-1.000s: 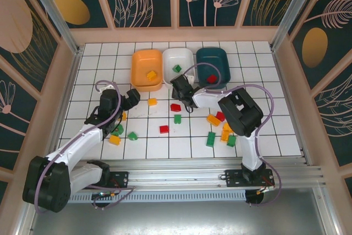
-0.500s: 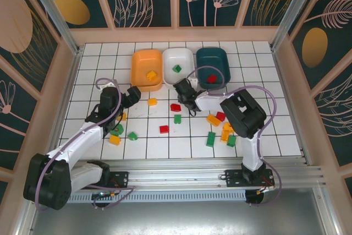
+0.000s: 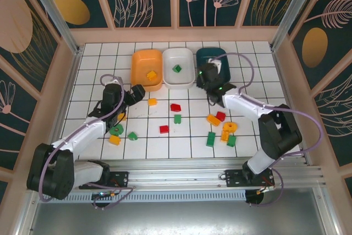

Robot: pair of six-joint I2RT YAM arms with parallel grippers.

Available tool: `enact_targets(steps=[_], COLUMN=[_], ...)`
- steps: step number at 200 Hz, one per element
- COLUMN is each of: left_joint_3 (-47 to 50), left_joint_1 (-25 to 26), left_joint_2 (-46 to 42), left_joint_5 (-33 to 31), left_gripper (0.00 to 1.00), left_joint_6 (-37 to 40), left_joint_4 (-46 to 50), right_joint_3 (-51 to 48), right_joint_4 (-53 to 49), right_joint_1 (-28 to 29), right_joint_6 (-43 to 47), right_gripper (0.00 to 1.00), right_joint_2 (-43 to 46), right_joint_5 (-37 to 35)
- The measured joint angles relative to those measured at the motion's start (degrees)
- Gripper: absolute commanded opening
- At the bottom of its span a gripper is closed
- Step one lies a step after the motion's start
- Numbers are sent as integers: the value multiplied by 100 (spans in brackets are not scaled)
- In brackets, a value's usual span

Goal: Sort the legos into containers by color

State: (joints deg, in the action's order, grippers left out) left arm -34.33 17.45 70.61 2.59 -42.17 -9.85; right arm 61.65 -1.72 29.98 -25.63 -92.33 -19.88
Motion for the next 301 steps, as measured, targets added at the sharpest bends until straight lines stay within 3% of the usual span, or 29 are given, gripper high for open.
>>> enact_targets(steps=[32, 65, 89, 116, 154, 179, 205, 244, 301], left_joint_3=[-4, -7, -7, -7, -7, 15, 203, 328, 691], left_joint_1=[2, 24, 35, 35, 35, 35, 35, 35, 35], left_joint_2=[560, 920, 920, 914, 765, 654, 472, 31, -221], left_joint_5=[686, 1150, 1274, 1331, 1248, 1060, 667, -293, -804], left_gripper=[97, 98, 98, 98, 98, 98, 99, 98, 98], left_joint_6=[-219, -358, -385, -380, -380, -380, -402, -566, -881], left_joint_4=[-426, -516, -542, -540, -538, -544, -492, -166, -144], right_joint_3=[776, 1753, 2282, 2579, 2170, 1198, 245, -741, -914], right_joint_4=[-22, -238, -529, -774, -688, -437, -131, -348, -560], right_joint_1=[-883, -1292, -1451, -1491, -1405, -988, 90, 1578, 2057], right_joint_6=[393, 634, 743, 846, 883, 881, 802, 391, -155], right_gripper=[23, 27, 52, 64, 65, 64, 64, 67, 70], right_joint_2=[-868, -2072, -2673, -2817, -2098, -894, 20, 103, -63], right_joint_5=[511, 933, 1093, 1075, 925, 756, 732, 632, 693])
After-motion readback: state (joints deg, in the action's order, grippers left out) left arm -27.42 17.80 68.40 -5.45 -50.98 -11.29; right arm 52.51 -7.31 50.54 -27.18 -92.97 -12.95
